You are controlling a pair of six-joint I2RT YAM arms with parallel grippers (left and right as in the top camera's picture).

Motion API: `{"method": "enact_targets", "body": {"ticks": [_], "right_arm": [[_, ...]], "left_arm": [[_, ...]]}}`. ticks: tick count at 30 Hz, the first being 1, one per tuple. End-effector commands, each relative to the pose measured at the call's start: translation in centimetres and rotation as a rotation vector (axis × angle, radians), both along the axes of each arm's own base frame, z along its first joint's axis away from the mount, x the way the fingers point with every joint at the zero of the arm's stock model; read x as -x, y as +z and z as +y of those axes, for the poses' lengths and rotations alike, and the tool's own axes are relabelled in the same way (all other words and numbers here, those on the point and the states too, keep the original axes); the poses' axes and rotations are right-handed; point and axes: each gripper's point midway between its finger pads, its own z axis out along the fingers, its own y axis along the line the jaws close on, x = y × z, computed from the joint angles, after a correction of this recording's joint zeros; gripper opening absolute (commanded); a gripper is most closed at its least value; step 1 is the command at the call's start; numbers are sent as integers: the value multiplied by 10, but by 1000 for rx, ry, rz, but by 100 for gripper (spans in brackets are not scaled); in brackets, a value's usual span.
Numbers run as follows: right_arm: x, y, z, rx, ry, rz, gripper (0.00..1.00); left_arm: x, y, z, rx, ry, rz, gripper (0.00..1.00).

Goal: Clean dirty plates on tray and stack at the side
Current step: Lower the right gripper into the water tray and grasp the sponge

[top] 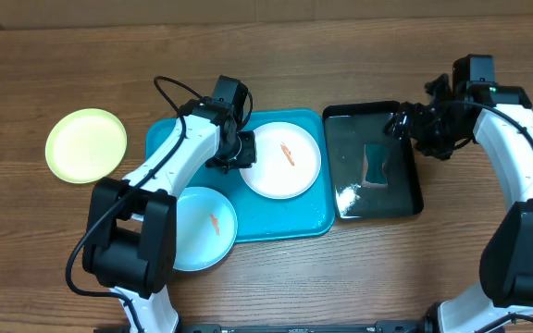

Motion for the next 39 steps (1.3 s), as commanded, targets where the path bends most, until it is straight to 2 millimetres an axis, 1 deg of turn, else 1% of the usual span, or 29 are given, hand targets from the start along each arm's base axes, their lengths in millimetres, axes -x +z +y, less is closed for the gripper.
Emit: {"method": "enact_targets", "body": {"ticks": [1,5,8,10,12,17,20,22,26,28,30,34,37,39], "right_arm": [[4,4,18,43,81,-10,82],[15,-10,18,232,130,25,82],[22,-20,19,331,157,40,82],[26,-28,19,368,170,45,79],[28,-37,21,369,177,44,77],[30,-54,22,358,174,31,64],[29,-61,34,293,182,8,64],[26,-61,40,259,187,-11,65],[22,-60,40,260,184,-29,64],[22,-61,39,267,182,-26,61],[24,-64,37,277,181,-24,60],[28,-79,36,276,179,-35,59],[29,-82,36,276,179,-33,50],[30,-82,36,275,179,-33,49]], "left_arm": [[1,-8,2,-24,17,9,30],[1,-8,2,-24,15,7,31],[0,-8,3,-32,17,3,31],[-1,-8,4,-37,18,0,31],[-1,-8,4,-37,18,0,31],[-1,-8,4,-37,17,0,31],[-1,-8,4,-37,17,0,33],[-1,-8,3,-36,17,0,33],[-1,-8,4,-37,16,0,34],[-1,-8,3,-37,16,0,35],[-1,-8,3,-37,16,0,34],[-1,-8,3,-37,16,0,35],[-1,-8,3,-37,16,0,35],[-1,-8,3,-37,16,0,35]]}}
